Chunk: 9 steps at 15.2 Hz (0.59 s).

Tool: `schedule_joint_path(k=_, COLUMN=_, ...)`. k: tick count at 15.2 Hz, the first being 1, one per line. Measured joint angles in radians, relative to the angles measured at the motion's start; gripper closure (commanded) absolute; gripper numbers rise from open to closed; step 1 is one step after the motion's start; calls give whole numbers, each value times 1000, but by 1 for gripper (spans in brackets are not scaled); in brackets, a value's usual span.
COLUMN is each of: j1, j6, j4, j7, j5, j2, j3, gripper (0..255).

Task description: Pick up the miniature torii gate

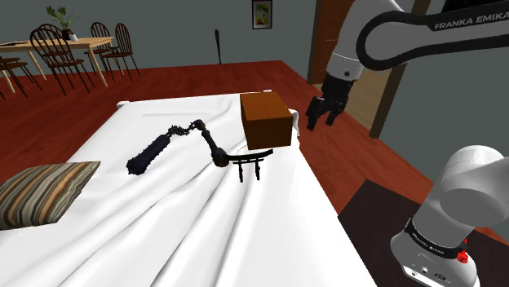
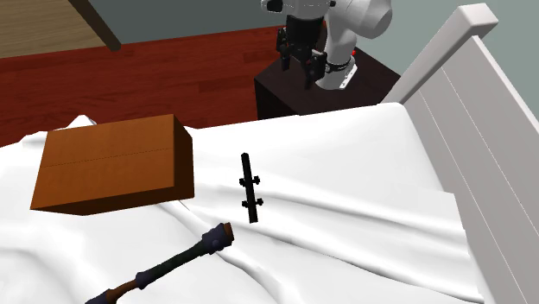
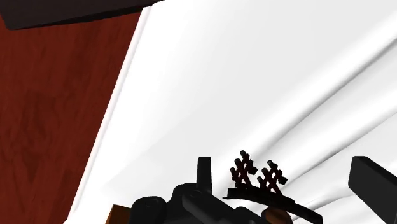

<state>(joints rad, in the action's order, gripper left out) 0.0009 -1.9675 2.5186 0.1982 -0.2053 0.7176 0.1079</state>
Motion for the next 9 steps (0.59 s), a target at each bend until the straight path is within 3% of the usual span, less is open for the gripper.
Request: schedule_joint_path(k=9, j1=-9, j6=-370, j4=-2, j7=170, j5=-78, j2=-294, j3=119, gripper=0)
